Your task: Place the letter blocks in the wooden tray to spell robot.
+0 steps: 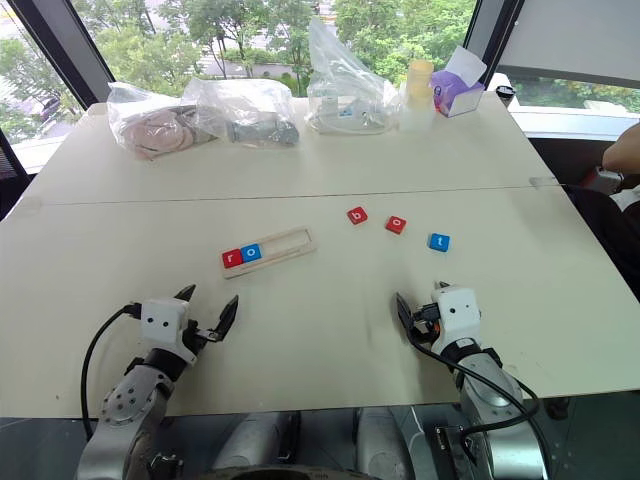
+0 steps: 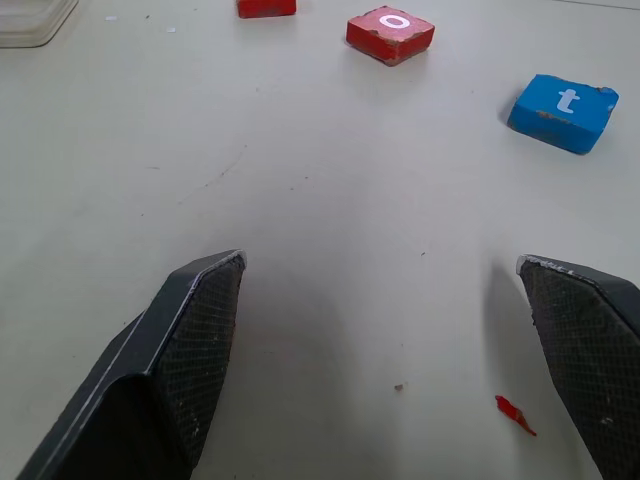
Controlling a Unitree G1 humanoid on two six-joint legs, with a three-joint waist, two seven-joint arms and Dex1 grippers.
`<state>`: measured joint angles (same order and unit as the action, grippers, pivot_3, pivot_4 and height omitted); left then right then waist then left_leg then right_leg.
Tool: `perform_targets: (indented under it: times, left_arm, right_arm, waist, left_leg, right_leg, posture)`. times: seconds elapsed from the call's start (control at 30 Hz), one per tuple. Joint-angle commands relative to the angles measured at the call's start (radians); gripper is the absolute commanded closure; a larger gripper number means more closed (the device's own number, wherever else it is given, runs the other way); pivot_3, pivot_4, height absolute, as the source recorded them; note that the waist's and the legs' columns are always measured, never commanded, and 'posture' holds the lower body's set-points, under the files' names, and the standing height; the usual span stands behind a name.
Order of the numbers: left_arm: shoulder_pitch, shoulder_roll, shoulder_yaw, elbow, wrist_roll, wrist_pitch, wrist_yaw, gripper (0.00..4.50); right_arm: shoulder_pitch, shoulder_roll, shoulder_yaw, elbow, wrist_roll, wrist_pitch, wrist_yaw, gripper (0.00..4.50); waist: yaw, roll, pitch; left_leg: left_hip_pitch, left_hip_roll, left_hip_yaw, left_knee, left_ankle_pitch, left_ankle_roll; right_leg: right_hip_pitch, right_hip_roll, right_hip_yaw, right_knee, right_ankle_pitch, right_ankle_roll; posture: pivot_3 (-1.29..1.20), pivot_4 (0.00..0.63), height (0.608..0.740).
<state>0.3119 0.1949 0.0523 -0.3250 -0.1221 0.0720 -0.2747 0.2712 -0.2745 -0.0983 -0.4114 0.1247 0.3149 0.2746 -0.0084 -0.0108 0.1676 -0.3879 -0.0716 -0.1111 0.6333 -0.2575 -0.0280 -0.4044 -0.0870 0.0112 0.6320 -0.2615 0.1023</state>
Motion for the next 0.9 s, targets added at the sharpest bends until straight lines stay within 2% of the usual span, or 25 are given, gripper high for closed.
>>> perform_targets:
  times: [0.03, 0.5, 0.9]
  left_arm:
    - [0.001, -0.004, -0.004, -0.025, 0.000, -0.017, 0.006, 0.00]
    - [-0.019, -0.006, -0.019, -0.101, -0.020, 0.071, 0.009, 0.00]
    - [-0.074, 0.022, -0.016, -0.245, -0.083, 0.265, 0.005, 0.00]
  right_arm:
    - [0.007, 0.004, 0.006, -0.029, 0.000, -0.015, -0.002, 0.06]
    - [-0.002, 0.006, 0.018, -0.035, -0.001, -0.009, -0.006, 0.06]
    - [-0.028, -0.008, 0.027, -0.027, 0.003, -0.018, 0.018, 0.06]
  waist:
    - [0.000, 0.000, 0.000]
    - [0.000, 0.000, 0.000]
    - [-0.001, 0.000, 0.000]
  left_leg:
    - [0.000, 0.000, 0.000, 0.000, 0.000, 0.000]
    - [0.000, 0.000, 0.000, 0.000, 0.000, 0.000]
    - [0.000, 0.000, 0.000, 0.000, 0.000, 0.000]
  right_leg:
    - [0.000, 0.000, 0.000, 0.000, 0.000, 0.000]
    - [0.000, 0.000, 0.000, 0.000, 0.000, 0.000]
    - [0.000, 0.002, 0.000, 0.000, 0.000, 0.000]
  posture:
    - [0.00, 0.150, 0.740]
    - [0.00, 0.150, 0.740]
    - [0.00, 0.150, 0.740]
